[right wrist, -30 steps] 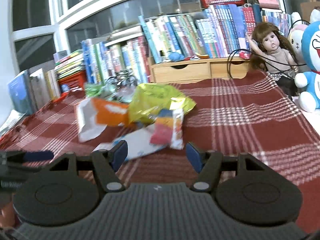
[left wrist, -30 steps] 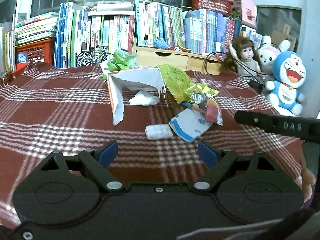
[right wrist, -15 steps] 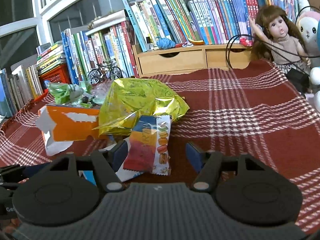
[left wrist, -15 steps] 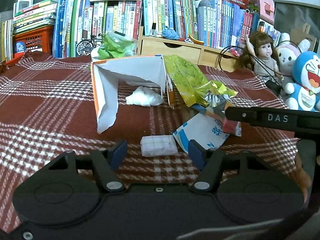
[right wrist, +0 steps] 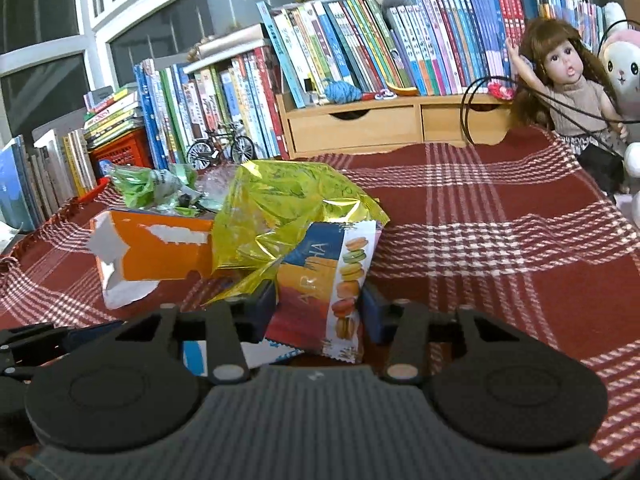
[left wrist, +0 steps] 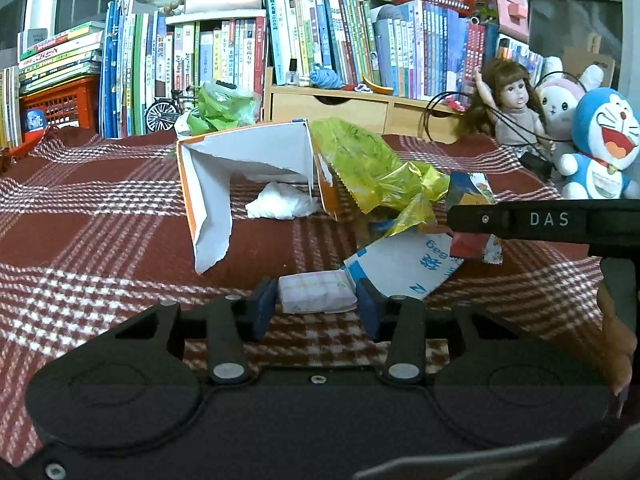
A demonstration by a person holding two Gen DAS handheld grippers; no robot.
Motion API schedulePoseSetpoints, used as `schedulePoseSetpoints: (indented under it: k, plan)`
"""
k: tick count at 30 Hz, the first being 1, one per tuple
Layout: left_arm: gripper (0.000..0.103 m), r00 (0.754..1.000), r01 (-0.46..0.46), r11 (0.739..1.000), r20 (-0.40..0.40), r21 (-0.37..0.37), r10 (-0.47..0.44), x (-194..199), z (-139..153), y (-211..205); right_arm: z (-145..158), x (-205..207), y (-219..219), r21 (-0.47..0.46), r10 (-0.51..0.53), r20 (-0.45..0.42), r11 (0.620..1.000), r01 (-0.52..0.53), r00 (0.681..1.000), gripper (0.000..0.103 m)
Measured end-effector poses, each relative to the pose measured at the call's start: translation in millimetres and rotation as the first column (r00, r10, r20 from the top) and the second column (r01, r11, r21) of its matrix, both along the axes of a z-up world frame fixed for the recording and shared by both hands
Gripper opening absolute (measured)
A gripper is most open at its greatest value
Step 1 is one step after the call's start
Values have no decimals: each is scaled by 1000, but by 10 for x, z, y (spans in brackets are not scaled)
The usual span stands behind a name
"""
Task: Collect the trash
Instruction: 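Grasp the folded white napkin with the left tool while the right tool grasps the macaron snack packet, then carry the napkin and packet down into the black bin and open both tools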
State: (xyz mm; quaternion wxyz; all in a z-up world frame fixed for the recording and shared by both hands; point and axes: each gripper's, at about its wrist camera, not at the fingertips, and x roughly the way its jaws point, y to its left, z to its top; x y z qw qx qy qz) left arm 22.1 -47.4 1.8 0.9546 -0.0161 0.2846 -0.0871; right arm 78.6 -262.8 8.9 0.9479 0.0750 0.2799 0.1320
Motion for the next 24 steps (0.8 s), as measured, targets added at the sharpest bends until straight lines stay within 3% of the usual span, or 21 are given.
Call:
schedulePoseSetpoints:
  k: [9,24]
  plan:
    - [41,1000,0,1000,28,-7,0,-301,135,133,137,-318,13,16,30,30,999,-31,999,51]
    - [41,998,51,998,31,-32,-50,-1087,280,293,189,-1178,217,-21,180,58,984,-179,982,51]
